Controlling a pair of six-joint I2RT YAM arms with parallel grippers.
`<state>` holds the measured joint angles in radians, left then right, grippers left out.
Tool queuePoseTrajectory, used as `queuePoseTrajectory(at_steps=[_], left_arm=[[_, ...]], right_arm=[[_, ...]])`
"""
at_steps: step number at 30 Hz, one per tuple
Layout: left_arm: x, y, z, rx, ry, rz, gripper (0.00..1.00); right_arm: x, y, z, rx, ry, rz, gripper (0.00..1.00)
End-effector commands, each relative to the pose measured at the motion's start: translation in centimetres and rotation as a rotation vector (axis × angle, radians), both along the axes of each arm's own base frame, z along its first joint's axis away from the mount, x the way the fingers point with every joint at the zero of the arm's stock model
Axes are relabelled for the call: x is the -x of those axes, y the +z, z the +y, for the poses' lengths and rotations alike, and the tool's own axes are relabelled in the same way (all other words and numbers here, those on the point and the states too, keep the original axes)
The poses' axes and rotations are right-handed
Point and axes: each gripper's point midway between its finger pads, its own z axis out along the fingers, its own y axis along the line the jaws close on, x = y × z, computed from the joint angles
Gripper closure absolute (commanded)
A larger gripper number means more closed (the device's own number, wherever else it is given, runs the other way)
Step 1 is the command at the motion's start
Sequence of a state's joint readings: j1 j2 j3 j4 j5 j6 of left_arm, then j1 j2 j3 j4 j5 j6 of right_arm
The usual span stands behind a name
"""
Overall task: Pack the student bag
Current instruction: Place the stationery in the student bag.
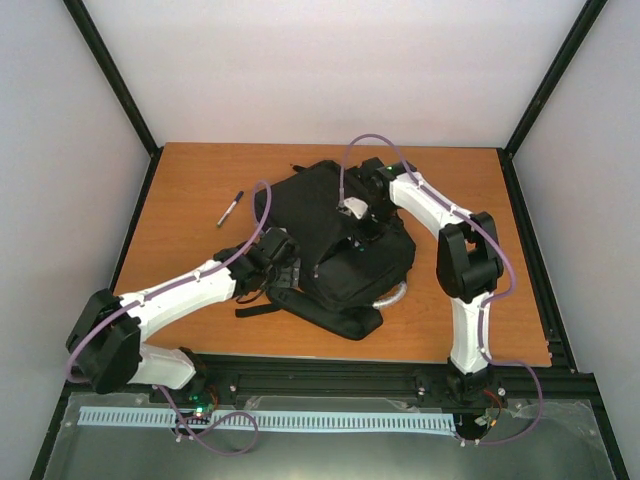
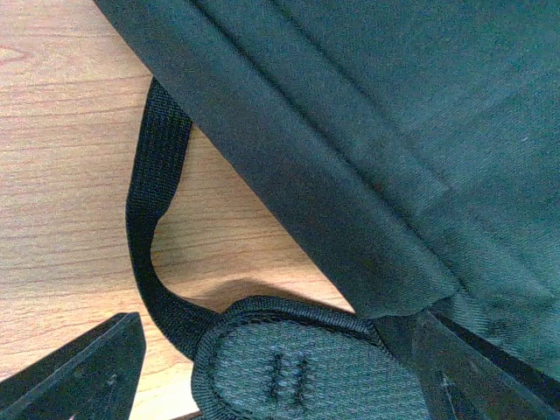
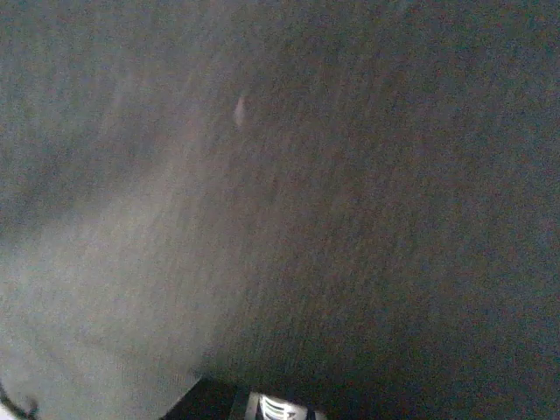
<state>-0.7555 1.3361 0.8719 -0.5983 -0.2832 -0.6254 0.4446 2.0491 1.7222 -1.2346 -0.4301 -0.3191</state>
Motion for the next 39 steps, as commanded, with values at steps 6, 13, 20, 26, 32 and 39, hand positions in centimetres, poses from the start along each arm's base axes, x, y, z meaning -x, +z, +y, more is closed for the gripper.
queuePoseTrajectory(at_steps=[6,13,20,26,32,39], left_arm=[[-0.7,0.7,-0.4,0.051,0.029,-0.023,0.14],[-0.4,1.1,-0.1,0.048,0.021,-0.03,0.14],[-0.2,1.2,0.2,0.046,0.019,-0.033,0.14],[0.1,1.2,0.5,0.051,0.028,-0.039,0.14],[0.3,0.8,0.8,0.046,0.033,-0.037,0.14],[-0.1,0.2,0.6,0.039,0.04,-0.03,0.14]], right_arm=[[-3.1,1.3,2.7,-0.112,-0.033,-0.12,0.64],[0.1,2.1,0.1,-0.091,-0.033,-0.133,0.54],[1.0,1.6,-1.1,-0.054,-0.034,-0.156,0.6],[1.2,0.1,-0.9,-0.048,-0.043,-0.101,0.78],[-0.3,-0.8,-0.8,-0.015,-0.048,-0.145,0.87],[-4.5,-1.0,0.6,-0.022,-0.05,-0.284,0.93]])
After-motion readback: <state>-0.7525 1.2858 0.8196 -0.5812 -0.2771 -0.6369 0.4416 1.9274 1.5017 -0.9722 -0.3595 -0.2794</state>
